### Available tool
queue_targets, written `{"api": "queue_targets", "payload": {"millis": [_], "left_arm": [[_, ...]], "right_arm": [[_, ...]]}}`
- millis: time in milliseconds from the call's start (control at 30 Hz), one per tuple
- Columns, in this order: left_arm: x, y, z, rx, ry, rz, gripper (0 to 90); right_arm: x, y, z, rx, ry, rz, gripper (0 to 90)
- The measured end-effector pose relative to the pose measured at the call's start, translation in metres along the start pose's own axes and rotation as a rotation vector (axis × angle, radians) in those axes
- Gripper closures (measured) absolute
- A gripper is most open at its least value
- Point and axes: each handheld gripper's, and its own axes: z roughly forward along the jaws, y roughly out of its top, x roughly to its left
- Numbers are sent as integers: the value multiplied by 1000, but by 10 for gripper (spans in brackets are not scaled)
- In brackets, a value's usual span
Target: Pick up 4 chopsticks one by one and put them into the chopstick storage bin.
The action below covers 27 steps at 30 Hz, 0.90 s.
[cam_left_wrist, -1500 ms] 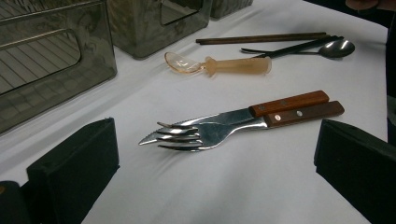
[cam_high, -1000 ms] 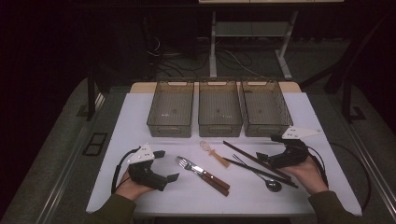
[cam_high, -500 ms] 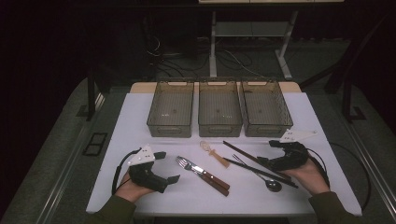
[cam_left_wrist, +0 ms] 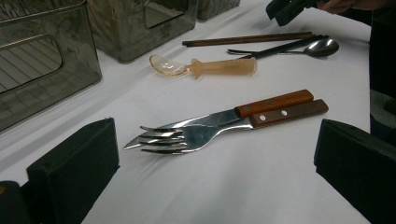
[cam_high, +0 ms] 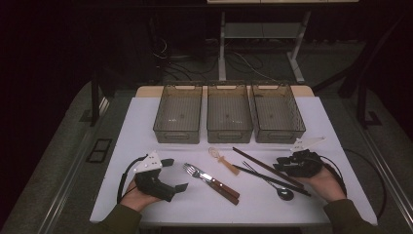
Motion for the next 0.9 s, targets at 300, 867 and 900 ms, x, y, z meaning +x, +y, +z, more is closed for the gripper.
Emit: {"api": "queue_targets", "payload": {"millis": [300,867,900], "left_arm": [[-2,-1,-2,0,9,7,0],[-1,-1,-1,3,1,8,0],[-1,-1,-1,2,1,8,0]], "right_arm": [[0,-4,4,54,-1,-22,764],[-1,-5,9,89,16,-33,794],[-2,-5,9,87,18,-35,795]]}}
